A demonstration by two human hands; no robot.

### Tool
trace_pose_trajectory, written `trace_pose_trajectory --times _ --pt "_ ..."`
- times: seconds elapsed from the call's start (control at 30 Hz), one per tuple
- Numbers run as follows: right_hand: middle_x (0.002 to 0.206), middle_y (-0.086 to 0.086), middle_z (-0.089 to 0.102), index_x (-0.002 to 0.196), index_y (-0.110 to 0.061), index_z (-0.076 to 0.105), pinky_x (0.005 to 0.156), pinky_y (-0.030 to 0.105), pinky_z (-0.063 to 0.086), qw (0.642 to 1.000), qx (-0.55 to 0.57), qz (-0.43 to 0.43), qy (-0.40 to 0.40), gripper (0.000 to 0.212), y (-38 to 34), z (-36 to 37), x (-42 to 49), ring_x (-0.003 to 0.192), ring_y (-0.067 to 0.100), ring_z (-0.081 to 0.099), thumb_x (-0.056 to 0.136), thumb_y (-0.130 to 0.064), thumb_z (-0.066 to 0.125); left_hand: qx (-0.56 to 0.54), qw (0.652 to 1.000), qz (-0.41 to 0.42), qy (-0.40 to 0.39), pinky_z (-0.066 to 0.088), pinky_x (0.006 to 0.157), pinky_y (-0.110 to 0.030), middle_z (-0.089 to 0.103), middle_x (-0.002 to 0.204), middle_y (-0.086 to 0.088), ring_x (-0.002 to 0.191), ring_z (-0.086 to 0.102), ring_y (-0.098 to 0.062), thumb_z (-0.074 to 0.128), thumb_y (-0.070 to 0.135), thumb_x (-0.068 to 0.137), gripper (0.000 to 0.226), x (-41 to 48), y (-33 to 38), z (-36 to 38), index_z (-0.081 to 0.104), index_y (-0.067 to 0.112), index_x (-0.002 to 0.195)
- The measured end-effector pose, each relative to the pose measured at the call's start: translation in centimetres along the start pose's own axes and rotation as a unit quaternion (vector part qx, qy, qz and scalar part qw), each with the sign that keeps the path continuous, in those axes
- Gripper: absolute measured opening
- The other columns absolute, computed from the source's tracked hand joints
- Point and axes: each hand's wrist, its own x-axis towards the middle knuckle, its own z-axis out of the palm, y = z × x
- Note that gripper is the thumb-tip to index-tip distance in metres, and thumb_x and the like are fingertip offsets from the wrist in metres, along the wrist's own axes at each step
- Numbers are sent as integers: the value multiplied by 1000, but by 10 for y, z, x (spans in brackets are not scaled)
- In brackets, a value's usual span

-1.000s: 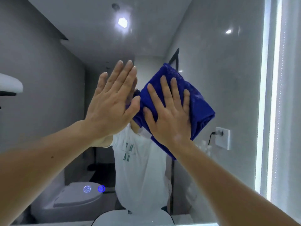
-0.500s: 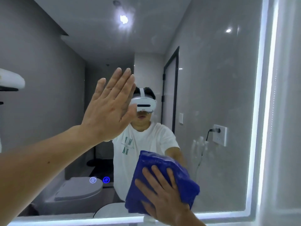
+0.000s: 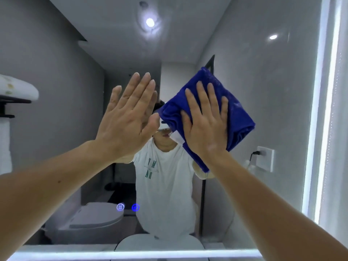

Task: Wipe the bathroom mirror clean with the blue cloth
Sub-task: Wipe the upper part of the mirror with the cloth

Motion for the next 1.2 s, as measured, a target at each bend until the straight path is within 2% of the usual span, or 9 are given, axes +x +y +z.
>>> trace_pose_trajectory --times 0.13,0.3,0.5,0.67,0.8,0.9,0.97,1.07,1.2 --pt "154 8 35 147 -18 40 117 54 16 999 9 12 33 48 -1 6 -18 145 28 26 105 -39 27 4 1000 0 -9 6 123 -48 6 166 -5 153 0 -17 13 45 98 68 -8 -1 6 11 11 157" --pt "152 11 38 144 -15 45 116 56 18 999 22 -29 13 46 -22 10 -106 143 32 30 104 -38 38 -6 1000 -8 -2 4 123 -48 7 166 -8 153 2 -22 20 43 100 67 -17 4 20 9 10 157" --pt "150 10 33 142 -17 42 118 53 13 996 18 -79 -22 45 -39 16 -212 139 34 32 103 -39 40 -12 1000 21 6 8 122 -51 14 164 -16 151 10 -31 7 49 102 70 -42 15 33 13 5 156" --pt "142 10 43 137 -17 47 118 51 14 985 16 -163 -53 41 -39 18 -286 133 32 39 100 -35 44 9 999 23 -25 6 122 -50 12 164 -14 152 7 -29 8 50 102 70 -64 16 34 12 6 156" --pt "149 7 39 140 -20 43 114 51 16 951 -14 -292 -98 50 -21 13 -323 138 29 32 91 -28 51 90 995 1 -52 4 122 -50 0 166 -10 153 -5 -24 22 50 102 71 -57 10 24 1 10 158" --pt "152 4 32 146 -21 35 116 51 12 931 -24 -344 -117 58 -10 9 -310 142 29 22 89 -23 49 24 999 19 -23 11 121 -55 10 165 -14 152 6 -30 6 52 101 72 -49 0 6 10 5 156" --pt "153 4 31 145 -22 35 116 52 8 931 -10 -345 -117 56 -6 6 -272 142 29 24 90 -23 47 20 999 6 -24 10 121 -56 9 165 -13 152 5 -30 -1 53 99 75 -46 -8 -1 10 4 156" --pt "151 7 36 140 -20 44 116 51 8 958 38 -275 -77 45 -4 4 -191 138 31 31 96 -29 44 24 999 -8 -34 9 121 -55 8 165 -13 153 4 -28 -3 54 98 77 -46 -12 -7 10 5 156" --pt "151 10 40 138 -19 48 117 50 7 988 51 -146 -30 42 2 5 -84 142 31 27 102 -37 39 10 1000 4 -11 11 121 -53 15 164 -12 152 9 -28 5 52 100 74 -54 -17 -12 17 5 156"
